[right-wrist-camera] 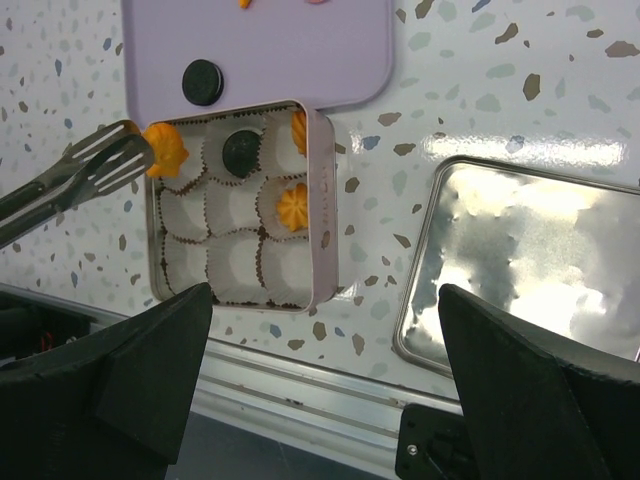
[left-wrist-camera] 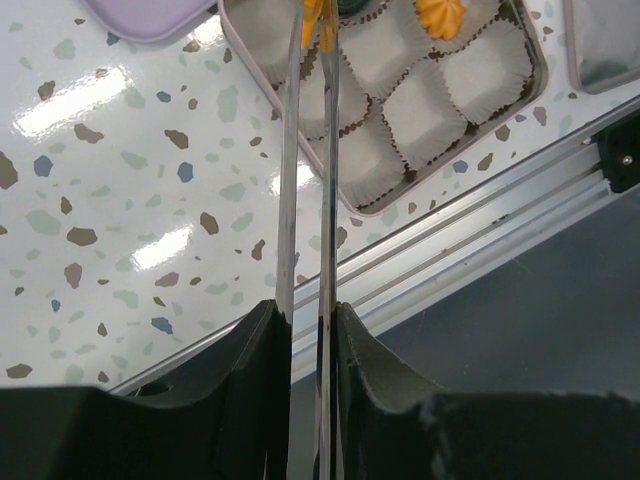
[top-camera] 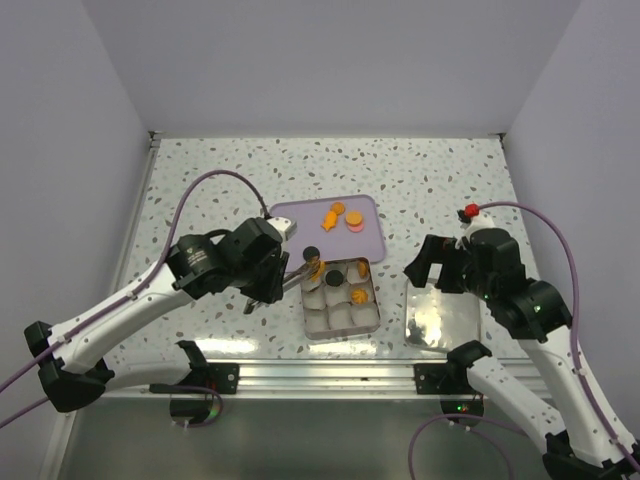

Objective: Pack the cookies

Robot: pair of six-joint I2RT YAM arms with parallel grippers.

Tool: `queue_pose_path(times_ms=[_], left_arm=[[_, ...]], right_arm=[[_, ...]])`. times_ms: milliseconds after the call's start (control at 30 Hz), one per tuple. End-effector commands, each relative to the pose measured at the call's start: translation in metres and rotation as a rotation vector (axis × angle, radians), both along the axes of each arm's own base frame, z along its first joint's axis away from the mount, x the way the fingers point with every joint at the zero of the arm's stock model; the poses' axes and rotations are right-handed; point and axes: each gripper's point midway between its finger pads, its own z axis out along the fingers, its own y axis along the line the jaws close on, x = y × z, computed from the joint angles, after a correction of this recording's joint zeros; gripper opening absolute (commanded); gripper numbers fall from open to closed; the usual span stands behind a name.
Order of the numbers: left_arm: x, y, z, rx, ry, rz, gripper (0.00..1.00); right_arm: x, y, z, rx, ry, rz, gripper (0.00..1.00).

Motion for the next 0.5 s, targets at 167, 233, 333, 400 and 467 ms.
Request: queue_pose_path(times_ms=[167,233,333,400,467], left_arm=[[0.009,0.018,-0.005,0.051,-0.046,0.127,0.0],[0.012,0.019,-0.006,0.056,-0.055,0.137,0.0],[0.013,0.017,-0.008,0.053,-0.056,0.138,0.0],[0.013,0.016,-0.01,0.055,-0.052,0.133,0.01],[0.013,0.014,-0.012,0.054,-0.048,0.129,0.02]], right_arm=[[-0.002,0.0,0.006,0.012,-0.019,0.0,0.99],[-0.002,0.0,0.007,0.009,-0.02,0.0,0.99],[-0.002,0.0,0.007,0.004,-0.019,0.003,0.99],[-0.001,-0.001,0.006,0.002,-0.018,0.001,0.99],[-0.001,-0.001,0.006,0.0,-0.017,0.004,0.99]])
